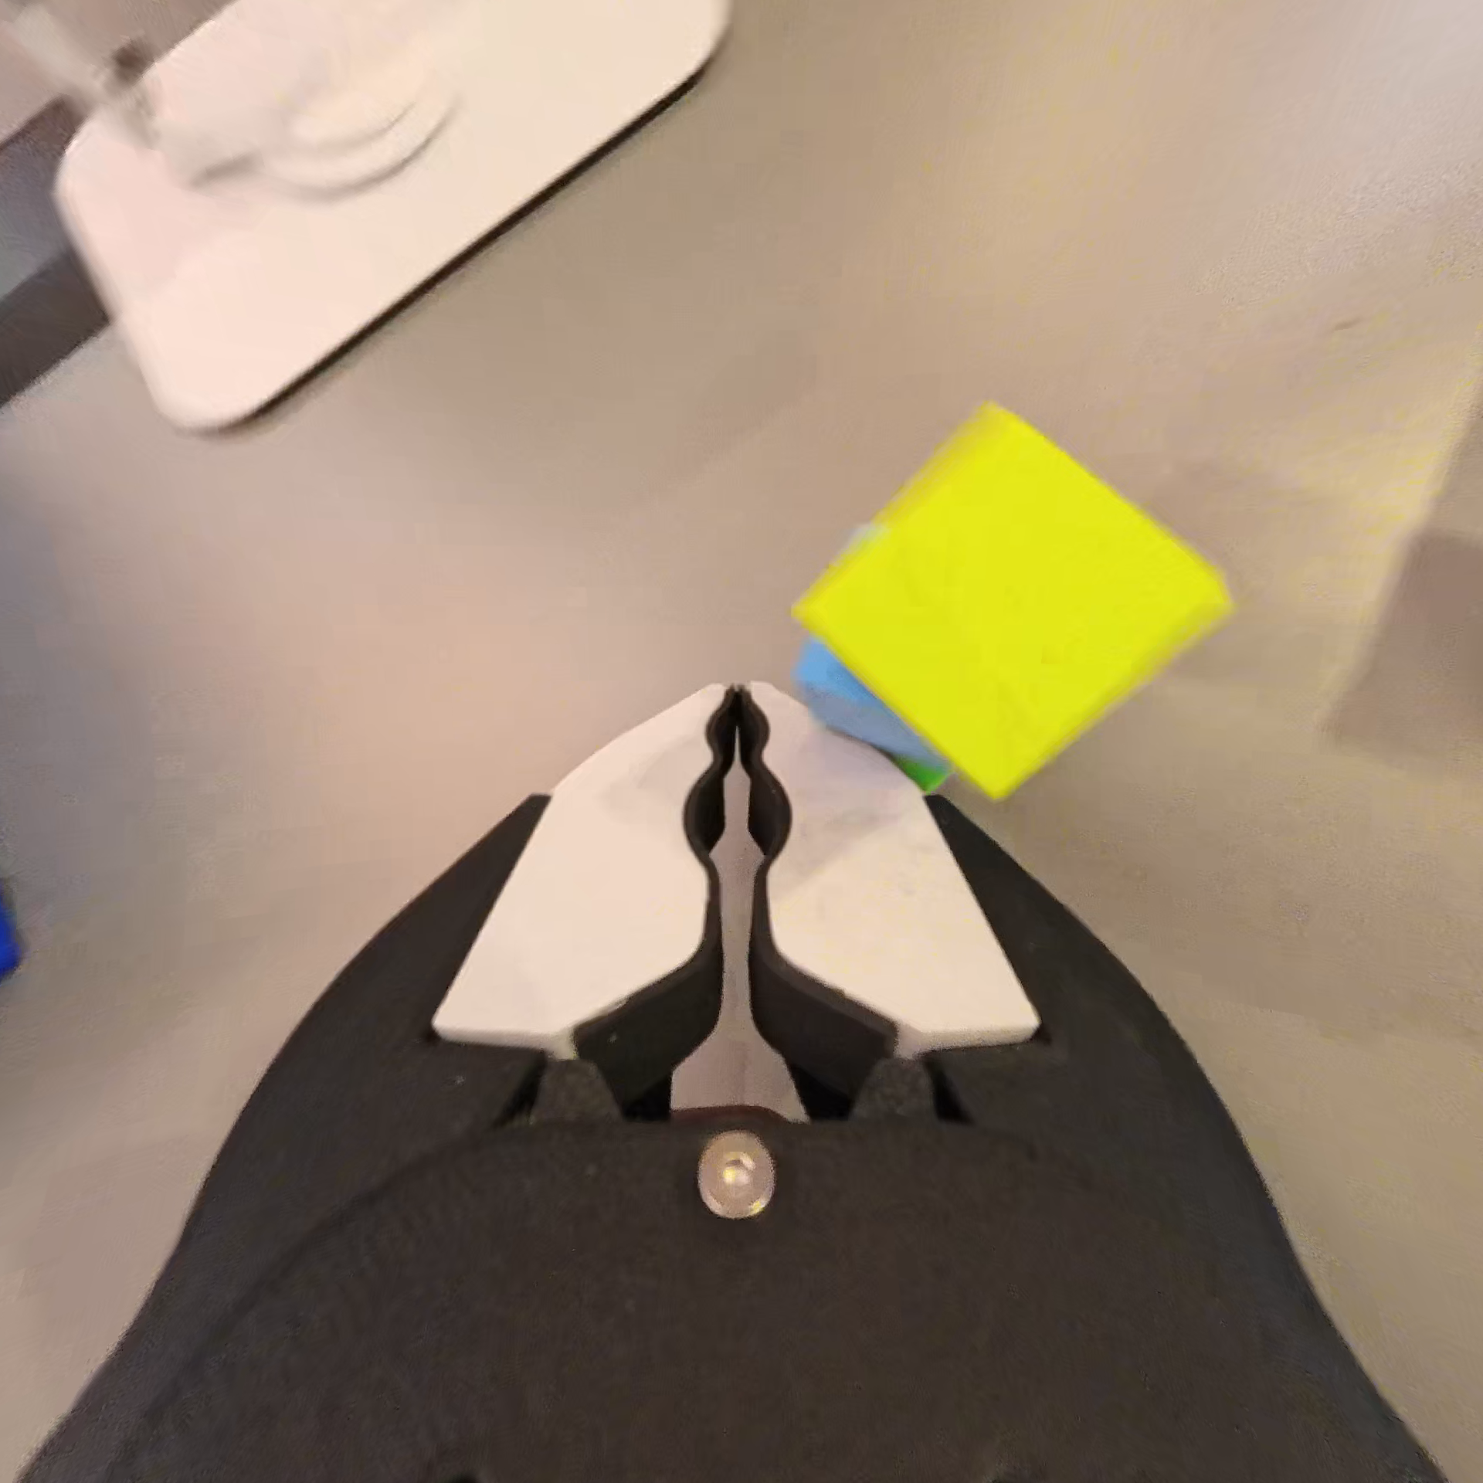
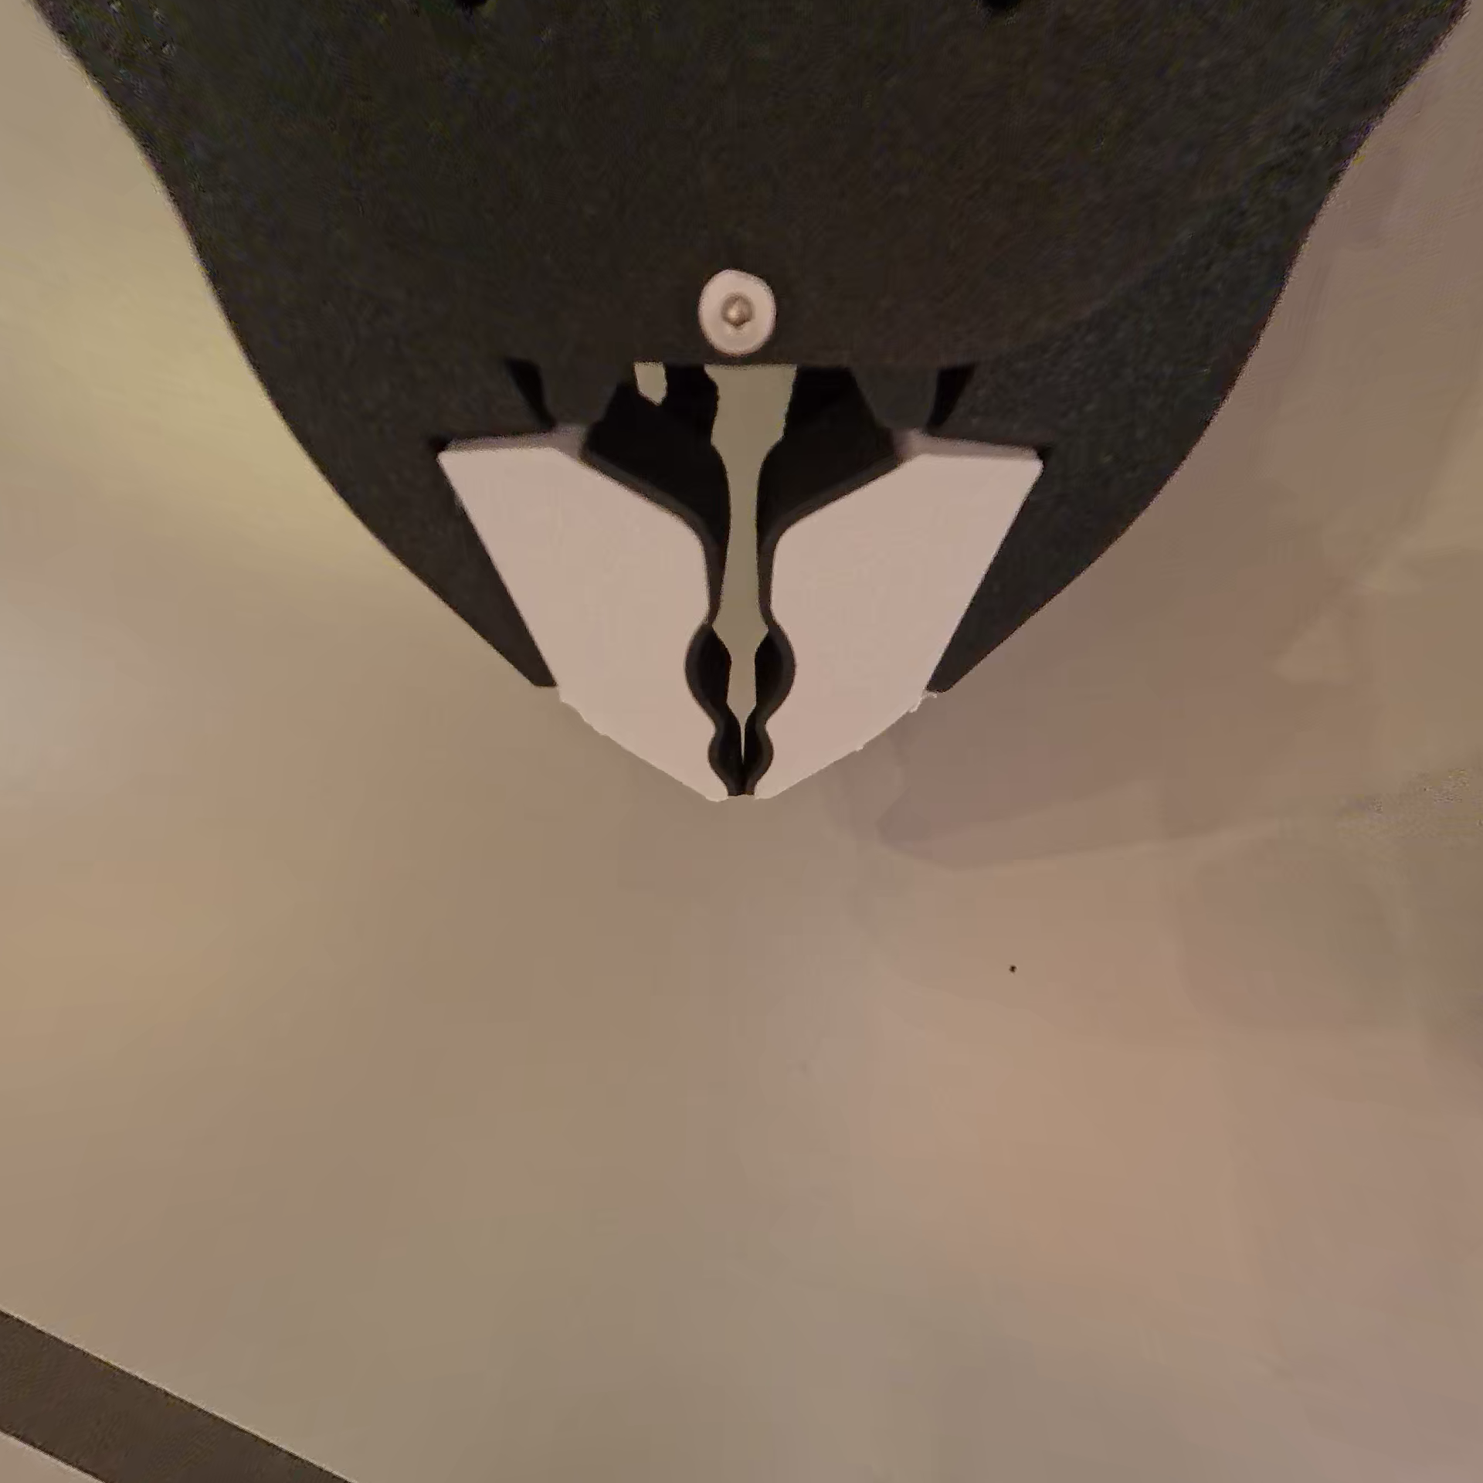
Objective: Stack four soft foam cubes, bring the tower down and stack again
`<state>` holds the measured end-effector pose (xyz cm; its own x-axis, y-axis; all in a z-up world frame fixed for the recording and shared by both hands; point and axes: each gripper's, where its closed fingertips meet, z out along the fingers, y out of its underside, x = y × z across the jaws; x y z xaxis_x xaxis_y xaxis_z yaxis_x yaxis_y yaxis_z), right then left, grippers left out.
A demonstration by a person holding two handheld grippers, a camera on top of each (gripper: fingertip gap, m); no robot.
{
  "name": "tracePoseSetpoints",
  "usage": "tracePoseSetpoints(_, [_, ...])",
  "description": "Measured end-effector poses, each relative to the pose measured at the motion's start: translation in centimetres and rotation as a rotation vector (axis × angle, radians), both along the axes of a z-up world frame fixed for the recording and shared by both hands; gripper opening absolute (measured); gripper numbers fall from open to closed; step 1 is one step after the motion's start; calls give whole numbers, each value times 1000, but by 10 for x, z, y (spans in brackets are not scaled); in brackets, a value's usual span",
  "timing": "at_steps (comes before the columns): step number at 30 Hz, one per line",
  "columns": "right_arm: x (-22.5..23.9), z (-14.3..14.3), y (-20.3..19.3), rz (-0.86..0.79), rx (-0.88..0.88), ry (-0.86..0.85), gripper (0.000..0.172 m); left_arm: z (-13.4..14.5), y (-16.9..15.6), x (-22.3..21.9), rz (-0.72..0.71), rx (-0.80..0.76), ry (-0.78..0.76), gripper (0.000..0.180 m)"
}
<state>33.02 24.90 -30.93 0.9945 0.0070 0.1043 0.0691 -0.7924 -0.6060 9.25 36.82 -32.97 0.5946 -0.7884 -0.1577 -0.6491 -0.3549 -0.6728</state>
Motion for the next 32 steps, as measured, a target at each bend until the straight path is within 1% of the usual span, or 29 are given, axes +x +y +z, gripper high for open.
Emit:
tracePoseSetpoints(2, [6,2,-2,-11,7,5,0,7,-16,41,-74,4,-18,0])
tracePoseSetpoints(3, [9,3,-3,-17,11,7,0,11,-20,54,-86,2,-42,0])
tracePoseSetpoints(4, [12,4,-5,-22,16,9,0,14,-22,61,-93,1,-54,0])
tracePoseSetpoints(6, [18,8,-8,-33,28,17,0,17,-22,62,-96,13,-56,0])
tracePoseSetpoints(8, [25,9,-11,-46,36,25,0,15,-19,50,-85,-2,-62,0])
tracePoseSetpoints(13, [35,9,-14,-61,51,62,0,13,-7,-3,-18,3,-62,0])
tracePoseSetpoints(16, [30,10,-12,-41,52,60,0,7,-2,-31,23,3,-42,0])
tracePoseSetpoints(18, [20,12,-8,-7,58,46,2,5,-2,-41,41,-6,-50,4])
tracePoseSetpoints(20, [6,14,-4,47,60,41,11,4,-1,-48,57,5,-52,17])
tracePoseSetpoints(22, [-12,15,0,112,55,57,29,4,-2,-53,60,3,-53,33])
tracePoseSetpoints(24, [-33,20,5,178,78,73,37,7,-2,-58,67,24,-46,51])
tracePoseSetpoints(26, [-53,26,10,235,93,70,43,12,0,-63,75,55,-36,62])
tracePoseSetpoints(27, [-63,28,12,263,94,65,48,13,0,-65,74,58,-37,67])
tracePoseSetpoints(29, [-85,33,14,328,101,89,62,14,0,-69,77,67,-17,84])
tracePoseSetpoints(32, [-120,51,17,413,155,139,78,16,-1,-76,64,118,30,99])
